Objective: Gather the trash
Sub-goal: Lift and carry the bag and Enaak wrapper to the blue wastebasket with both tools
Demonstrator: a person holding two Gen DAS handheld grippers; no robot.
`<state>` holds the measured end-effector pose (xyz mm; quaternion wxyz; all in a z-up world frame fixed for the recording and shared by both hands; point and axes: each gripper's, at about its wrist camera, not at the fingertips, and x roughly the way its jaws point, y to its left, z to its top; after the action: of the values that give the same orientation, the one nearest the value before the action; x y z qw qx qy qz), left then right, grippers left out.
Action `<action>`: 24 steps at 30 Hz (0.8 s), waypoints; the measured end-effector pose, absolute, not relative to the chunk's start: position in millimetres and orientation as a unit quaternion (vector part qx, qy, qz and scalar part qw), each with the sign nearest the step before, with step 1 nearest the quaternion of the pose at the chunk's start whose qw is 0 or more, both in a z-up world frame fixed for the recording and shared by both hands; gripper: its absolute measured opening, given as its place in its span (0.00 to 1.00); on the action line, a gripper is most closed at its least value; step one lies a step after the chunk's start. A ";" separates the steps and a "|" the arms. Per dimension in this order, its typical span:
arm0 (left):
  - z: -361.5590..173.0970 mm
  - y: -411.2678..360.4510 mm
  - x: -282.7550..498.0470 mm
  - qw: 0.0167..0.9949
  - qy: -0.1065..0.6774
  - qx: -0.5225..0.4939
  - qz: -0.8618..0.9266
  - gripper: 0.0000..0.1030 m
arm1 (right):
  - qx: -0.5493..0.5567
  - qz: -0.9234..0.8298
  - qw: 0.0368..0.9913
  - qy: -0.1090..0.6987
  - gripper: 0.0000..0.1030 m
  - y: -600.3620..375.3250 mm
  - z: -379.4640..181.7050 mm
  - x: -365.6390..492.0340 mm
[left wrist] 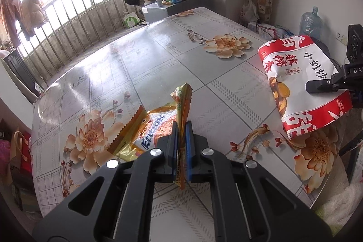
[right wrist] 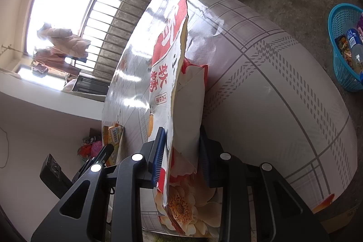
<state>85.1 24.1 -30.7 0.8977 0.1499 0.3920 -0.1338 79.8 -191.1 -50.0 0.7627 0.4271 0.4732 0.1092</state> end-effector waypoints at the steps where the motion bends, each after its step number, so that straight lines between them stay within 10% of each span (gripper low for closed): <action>1: -29.2 22.8 85.5 0.898 0.391 0.151 -0.133 0.04 | 0.427 0.109 0.763 0.473 0.28 -191.4 -50.0 80.0; 24: -2.2 4.2 69.9 0.912 0.346 0.181 -0.124 0.04 | 0.424 0.124 0.775 0.451 0.24 -199.9 -40.6 74.3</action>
<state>69.9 4.2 -2.2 0.9124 0.1813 0.3455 -0.1236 74.3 -199.9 -40.6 0.7751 0.4243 0.4515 0.1238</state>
